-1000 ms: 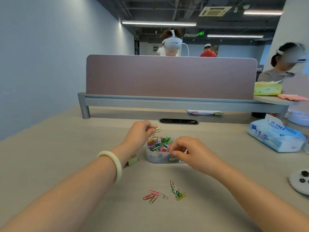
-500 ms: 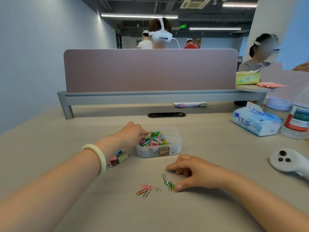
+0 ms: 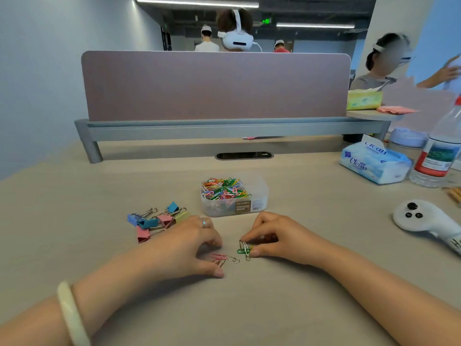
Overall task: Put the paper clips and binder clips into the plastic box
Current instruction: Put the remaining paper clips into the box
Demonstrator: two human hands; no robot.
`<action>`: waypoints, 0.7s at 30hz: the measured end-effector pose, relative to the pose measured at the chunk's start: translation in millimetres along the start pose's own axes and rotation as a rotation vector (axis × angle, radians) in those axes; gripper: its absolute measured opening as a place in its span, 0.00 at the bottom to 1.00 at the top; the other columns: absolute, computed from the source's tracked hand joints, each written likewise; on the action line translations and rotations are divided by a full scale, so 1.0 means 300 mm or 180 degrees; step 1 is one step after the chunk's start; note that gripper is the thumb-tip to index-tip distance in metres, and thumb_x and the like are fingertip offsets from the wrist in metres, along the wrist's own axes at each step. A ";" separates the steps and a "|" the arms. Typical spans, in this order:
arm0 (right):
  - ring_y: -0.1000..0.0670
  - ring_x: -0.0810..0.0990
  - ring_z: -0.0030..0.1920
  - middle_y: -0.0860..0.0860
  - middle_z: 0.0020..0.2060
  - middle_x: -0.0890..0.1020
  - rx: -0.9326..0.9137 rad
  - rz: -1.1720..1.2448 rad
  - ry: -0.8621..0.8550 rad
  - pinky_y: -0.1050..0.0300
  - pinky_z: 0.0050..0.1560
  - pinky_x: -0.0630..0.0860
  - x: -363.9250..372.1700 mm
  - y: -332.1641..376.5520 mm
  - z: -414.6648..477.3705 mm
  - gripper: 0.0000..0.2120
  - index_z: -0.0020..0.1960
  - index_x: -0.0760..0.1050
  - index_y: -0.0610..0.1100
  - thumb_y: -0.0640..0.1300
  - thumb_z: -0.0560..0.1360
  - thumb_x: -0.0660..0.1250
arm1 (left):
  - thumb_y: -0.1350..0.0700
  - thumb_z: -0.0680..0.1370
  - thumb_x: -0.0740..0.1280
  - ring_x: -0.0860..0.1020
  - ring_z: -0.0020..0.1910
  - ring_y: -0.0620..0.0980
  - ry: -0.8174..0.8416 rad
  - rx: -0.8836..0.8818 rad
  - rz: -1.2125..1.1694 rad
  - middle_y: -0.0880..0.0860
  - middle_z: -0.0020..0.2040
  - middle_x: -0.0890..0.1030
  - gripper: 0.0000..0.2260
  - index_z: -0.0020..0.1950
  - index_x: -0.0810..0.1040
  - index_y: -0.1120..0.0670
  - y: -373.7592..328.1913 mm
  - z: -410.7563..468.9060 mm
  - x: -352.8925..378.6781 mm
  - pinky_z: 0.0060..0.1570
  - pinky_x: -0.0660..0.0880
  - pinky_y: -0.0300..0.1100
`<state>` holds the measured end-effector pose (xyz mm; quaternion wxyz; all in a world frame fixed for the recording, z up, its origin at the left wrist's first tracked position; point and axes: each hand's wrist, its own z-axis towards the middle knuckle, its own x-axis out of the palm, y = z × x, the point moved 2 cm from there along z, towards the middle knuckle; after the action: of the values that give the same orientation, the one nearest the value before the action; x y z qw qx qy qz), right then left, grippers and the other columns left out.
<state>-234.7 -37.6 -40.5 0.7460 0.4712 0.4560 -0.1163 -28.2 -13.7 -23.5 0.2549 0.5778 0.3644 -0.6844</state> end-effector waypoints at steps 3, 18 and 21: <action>0.59 0.73 0.44 0.55 0.43 0.74 0.0012 0.0043 -0.0067 0.71 0.46 0.70 0.006 0.002 -0.003 0.14 0.53 0.81 0.50 0.46 0.68 0.74 | 0.40 0.70 0.67 0.68 0.47 0.38 -0.0161 0.0055 -0.0136 0.44 0.48 0.72 0.17 0.53 0.75 0.48 0.006 0.000 0.017 0.47 0.66 0.31; 0.60 0.73 0.42 0.54 0.42 0.73 -0.0376 0.0181 0.0029 0.72 0.43 0.68 0.029 0.011 0.008 0.10 0.49 0.82 0.51 0.44 0.68 0.74 | 0.50 0.72 0.69 0.69 0.40 0.31 -0.0593 0.0153 -0.0529 0.42 0.39 0.70 0.07 0.46 0.78 0.52 0.007 0.018 0.062 0.40 0.64 0.24; 0.61 0.73 0.40 0.53 0.41 0.73 -0.0406 0.0211 0.0059 0.72 0.41 0.67 0.027 0.015 0.007 0.06 0.45 0.82 0.49 0.44 0.68 0.74 | 0.52 0.72 0.69 0.69 0.39 0.33 -0.0582 0.0137 -0.0547 0.43 0.38 0.70 0.05 0.44 0.79 0.52 0.006 0.020 0.063 0.39 0.64 0.25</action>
<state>-226.3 -34.9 -44.1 0.7737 0.4387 0.4534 -0.0579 -34.2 -18.0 -41.9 0.2150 0.4849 0.3729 -0.7613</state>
